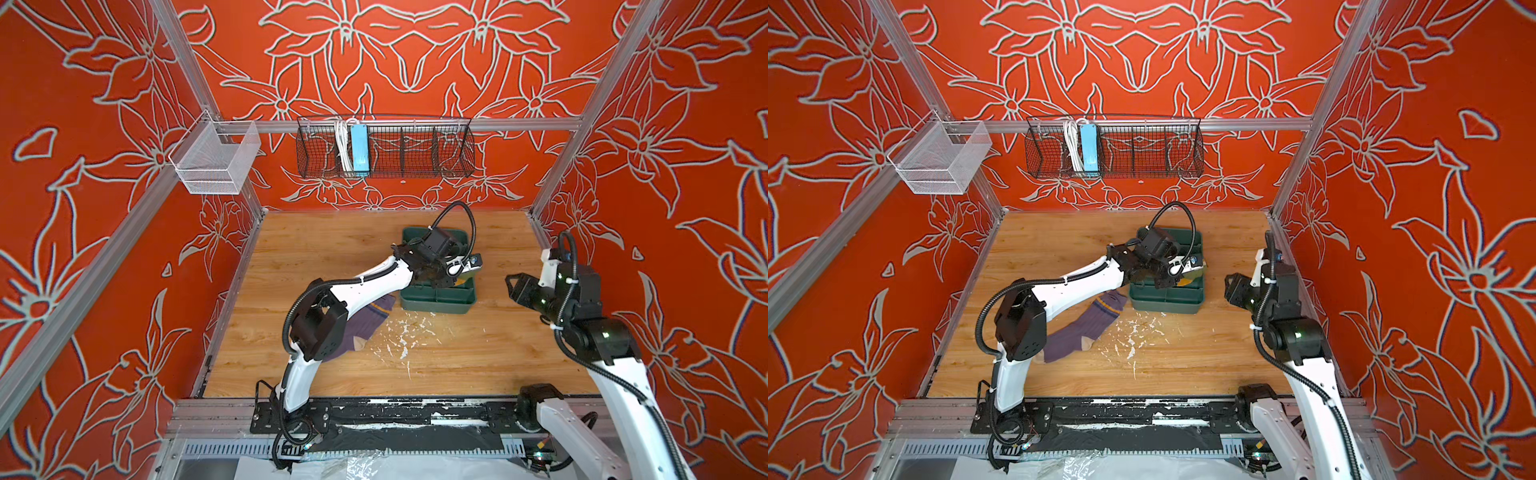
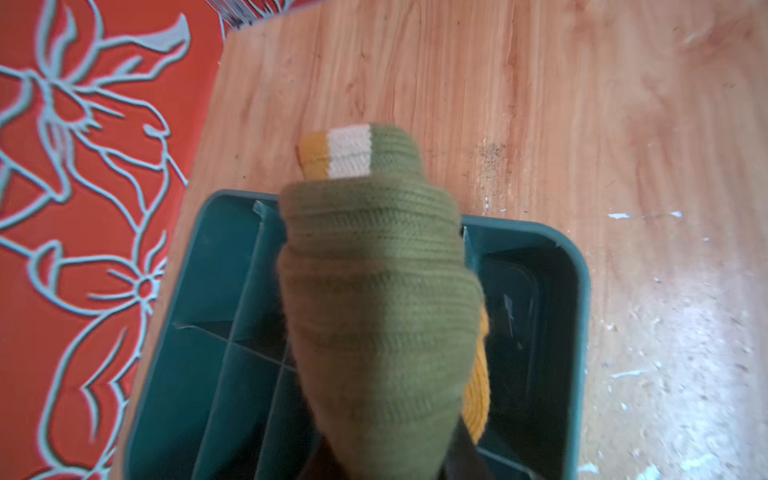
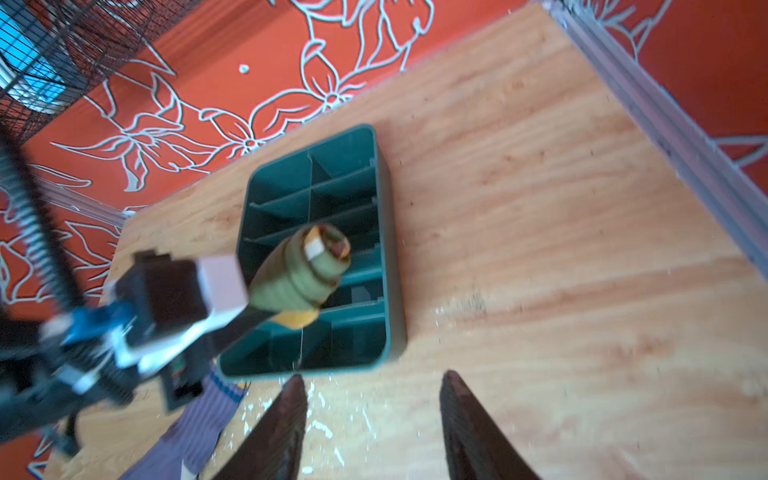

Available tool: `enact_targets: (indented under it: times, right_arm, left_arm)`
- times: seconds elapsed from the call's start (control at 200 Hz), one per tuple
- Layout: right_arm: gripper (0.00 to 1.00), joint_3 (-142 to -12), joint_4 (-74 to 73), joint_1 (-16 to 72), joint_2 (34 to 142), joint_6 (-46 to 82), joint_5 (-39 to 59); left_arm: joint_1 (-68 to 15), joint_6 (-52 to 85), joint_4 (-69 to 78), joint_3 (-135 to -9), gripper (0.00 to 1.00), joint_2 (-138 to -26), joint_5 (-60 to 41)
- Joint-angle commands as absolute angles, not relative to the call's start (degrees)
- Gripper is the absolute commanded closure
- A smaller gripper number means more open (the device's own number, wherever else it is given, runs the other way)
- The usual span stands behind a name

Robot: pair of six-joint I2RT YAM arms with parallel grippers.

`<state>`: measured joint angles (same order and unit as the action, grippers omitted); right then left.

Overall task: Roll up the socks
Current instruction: 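Lower the rolled sock into a tray compartment with the left gripper while the right withdraws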

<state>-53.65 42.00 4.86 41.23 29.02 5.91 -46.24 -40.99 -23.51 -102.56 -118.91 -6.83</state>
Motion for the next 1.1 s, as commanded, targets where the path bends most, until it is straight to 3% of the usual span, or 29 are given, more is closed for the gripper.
enact_targets:
  times: [0.0,0.375,0.621,1.091]
  right_arm:
    - [0.46,-54.23,44.66,5.1,40.33,31.64,7.27]
    - [0.46,-52.16,42.86,5.06,42.89,33.17,14.05]
    - [0.46,-51.03,44.8,5.05,41.34,32.06,12.8]
    - [0.46,-51.22,45.43,5.1,40.38,31.33,12.31]
  left_arm:
    - [-46.54,-41.05,-21.47,-103.88,1.0,-121.66,-6.22]
    - [-46.76,-38.34,-24.04,-107.24,1.0,-128.28,-3.27]
    - [-46.92,-36.81,-23.72,-107.92,1.0,-122.19,-7.7]
    - [-49.15,-39.88,-10.38,-99.77,1.0,-128.65,10.33]
